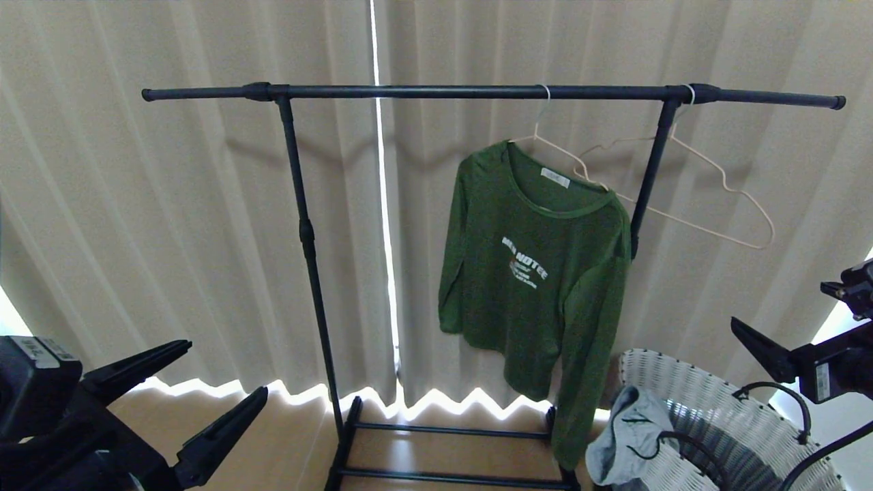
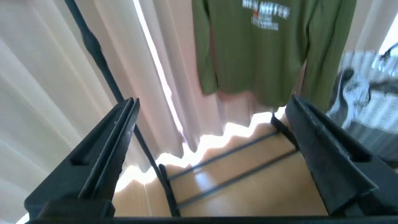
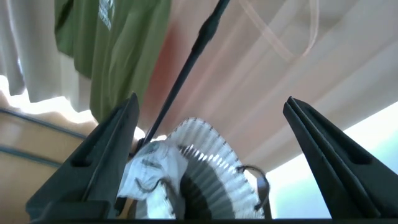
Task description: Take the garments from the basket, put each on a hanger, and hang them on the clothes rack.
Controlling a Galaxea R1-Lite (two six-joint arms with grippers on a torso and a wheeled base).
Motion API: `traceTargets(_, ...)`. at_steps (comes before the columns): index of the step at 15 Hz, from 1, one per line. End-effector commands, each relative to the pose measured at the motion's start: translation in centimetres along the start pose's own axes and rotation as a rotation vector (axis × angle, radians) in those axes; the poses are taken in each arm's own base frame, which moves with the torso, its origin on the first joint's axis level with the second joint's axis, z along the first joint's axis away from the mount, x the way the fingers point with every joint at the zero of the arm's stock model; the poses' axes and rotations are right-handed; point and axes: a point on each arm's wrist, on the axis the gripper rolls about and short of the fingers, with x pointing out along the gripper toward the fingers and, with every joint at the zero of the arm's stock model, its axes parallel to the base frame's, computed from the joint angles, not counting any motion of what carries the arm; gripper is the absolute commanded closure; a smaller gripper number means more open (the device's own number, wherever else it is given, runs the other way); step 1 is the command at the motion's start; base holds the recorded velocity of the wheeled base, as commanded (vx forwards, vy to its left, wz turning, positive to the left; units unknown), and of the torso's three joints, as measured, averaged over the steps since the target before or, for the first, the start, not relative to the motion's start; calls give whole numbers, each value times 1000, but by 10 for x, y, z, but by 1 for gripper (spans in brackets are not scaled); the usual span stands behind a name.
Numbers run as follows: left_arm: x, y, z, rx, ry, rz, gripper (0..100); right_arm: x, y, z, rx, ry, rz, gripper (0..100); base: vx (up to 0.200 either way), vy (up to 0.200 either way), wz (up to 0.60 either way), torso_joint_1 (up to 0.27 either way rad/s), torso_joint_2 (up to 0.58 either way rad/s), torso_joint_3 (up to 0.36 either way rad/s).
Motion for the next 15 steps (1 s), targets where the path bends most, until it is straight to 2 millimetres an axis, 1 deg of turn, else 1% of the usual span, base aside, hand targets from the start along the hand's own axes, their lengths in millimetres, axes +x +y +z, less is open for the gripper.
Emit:
traceTargets(1, -1, 0, 0, 0, -2, 0, 0, 0, 1, -3, -4, 11, 5, 0, 0, 0, 0, -183, 476, 276)
traceTargets(7, -1, 0, -1, 5, 2, 1, 0, -3, 3, -10, -6, 29, 10, 0, 0, 0, 0, -172, 465, 291)
traceTargets(11, -2, -1, -5, 6, 18, -3, 0, -2, 4, -10, -8, 35, 16, 0, 0, 0, 0, -141, 453, 310)
traceTargets(13, -3, -1, -7, 6, 26, -3, 0, -2, 4, -11, -8, 36, 18, 0, 0, 0, 0, -63, 215, 159)
traceTargets(15, -4, -2, -9, 4, 29, -5, 0, -2, 5, -12, -8, 40, 23, 0, 0, 0, 0, -17, 75, 39)
